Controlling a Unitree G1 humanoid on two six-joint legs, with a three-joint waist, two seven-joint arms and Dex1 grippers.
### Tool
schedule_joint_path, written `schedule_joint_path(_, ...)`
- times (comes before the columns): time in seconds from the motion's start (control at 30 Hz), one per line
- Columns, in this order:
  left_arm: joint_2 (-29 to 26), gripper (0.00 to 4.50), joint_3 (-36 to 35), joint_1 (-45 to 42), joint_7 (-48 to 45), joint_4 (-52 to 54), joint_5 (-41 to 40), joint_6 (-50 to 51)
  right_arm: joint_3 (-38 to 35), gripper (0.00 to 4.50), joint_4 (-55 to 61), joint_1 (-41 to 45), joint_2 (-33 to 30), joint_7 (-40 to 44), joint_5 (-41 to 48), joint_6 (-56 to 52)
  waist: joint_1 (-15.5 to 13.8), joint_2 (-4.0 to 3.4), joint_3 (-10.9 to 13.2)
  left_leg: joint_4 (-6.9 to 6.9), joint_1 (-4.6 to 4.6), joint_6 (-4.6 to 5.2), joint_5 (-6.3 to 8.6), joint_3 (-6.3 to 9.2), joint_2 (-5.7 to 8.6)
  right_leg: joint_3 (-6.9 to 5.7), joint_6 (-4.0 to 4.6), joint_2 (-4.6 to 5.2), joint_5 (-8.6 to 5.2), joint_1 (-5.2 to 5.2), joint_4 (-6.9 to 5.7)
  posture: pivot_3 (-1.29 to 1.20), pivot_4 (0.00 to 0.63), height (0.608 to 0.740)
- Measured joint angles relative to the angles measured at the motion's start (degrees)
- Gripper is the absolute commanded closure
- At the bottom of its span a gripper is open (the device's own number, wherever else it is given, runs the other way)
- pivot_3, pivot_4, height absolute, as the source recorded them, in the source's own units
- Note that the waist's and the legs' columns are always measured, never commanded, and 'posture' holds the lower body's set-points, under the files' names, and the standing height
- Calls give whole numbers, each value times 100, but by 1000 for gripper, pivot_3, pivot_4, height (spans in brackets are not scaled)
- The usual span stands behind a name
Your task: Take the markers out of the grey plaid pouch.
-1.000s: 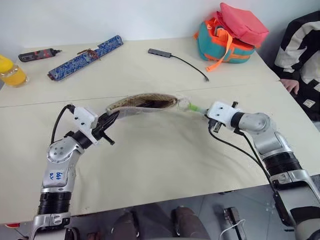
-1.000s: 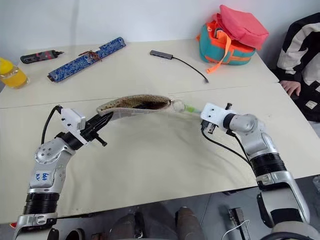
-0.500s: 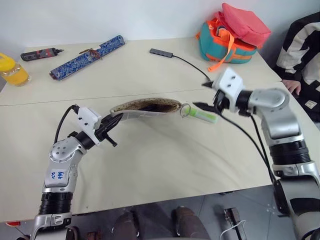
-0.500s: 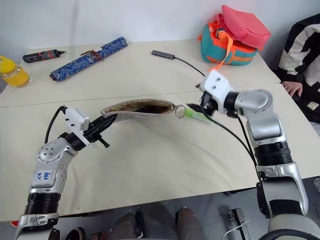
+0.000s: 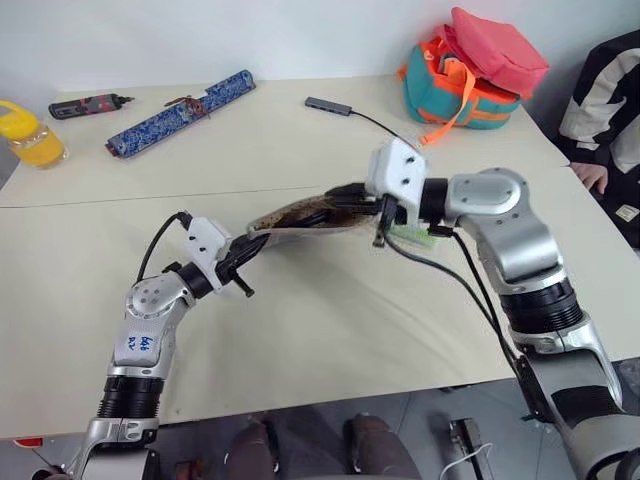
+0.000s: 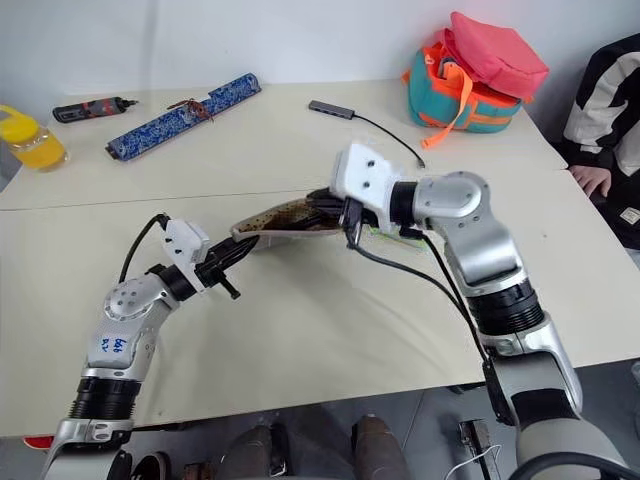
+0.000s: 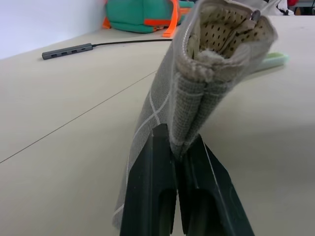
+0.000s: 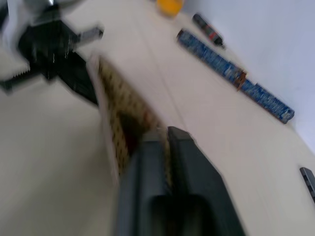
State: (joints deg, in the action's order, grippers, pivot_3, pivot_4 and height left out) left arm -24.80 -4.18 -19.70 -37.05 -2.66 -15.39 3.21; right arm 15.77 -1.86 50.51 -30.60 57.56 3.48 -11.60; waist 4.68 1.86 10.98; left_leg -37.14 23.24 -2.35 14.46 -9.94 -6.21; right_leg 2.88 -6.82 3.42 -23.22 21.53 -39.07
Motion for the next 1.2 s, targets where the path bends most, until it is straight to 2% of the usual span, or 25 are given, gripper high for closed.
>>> schedule_joint_path(0.33,73,4500,535,-14,-243,500,-5,360,757,4483,-1138,193,-58,-257,-1544,1609,32,0,0,1,-3,-1,0,1,-3,1,0,-3,0,3,-2,0,150,740)
schedule_joint_path(0.57,86,4500,553,-18,-325,849,-106,844,930,4483,-1329,313,-47,-211,-2031,1949,21,0,0,-1,-3,-1,0,6,-2,2,0,-1,0,2,-2,0,150,740)
schedule_joint_path(0.67,142,4500,553,-21,-342,895,-143,962,938,3926,-1420,302,-2,-109,-2042,1830,18,0,0,-1,-3,0,0,7,-2,2,0,-2,0,2,-4,0,150,740)
schedule_joint_path(0.9,234,4500,544,-21,-384,928,-264,1137,938,1690,-1425,250,52,-138,-2178,1799,23,0,0,-2,-3,0,0,11,-2,2,0,-2,0,2,-5,0,150,740)
schedule_joint_path(1.1,238,4500,534,-20,-386,950,-266,1155,968,1690,-1425,248,52,-149,-2269,1896,21,0,0,-2,-3,-1,0,11,-2,3,0,-2,0,1,-5,0,150,740)
schedule_joint_path(1.2,238,4500,527,-20,-386,950,-267,1165,966,2301,-1411,225,52,-140,-2262,1907,21,0,0,-2,-3,-1,0,11,-2,2,0,-2,0,2,-5,0,150,740)
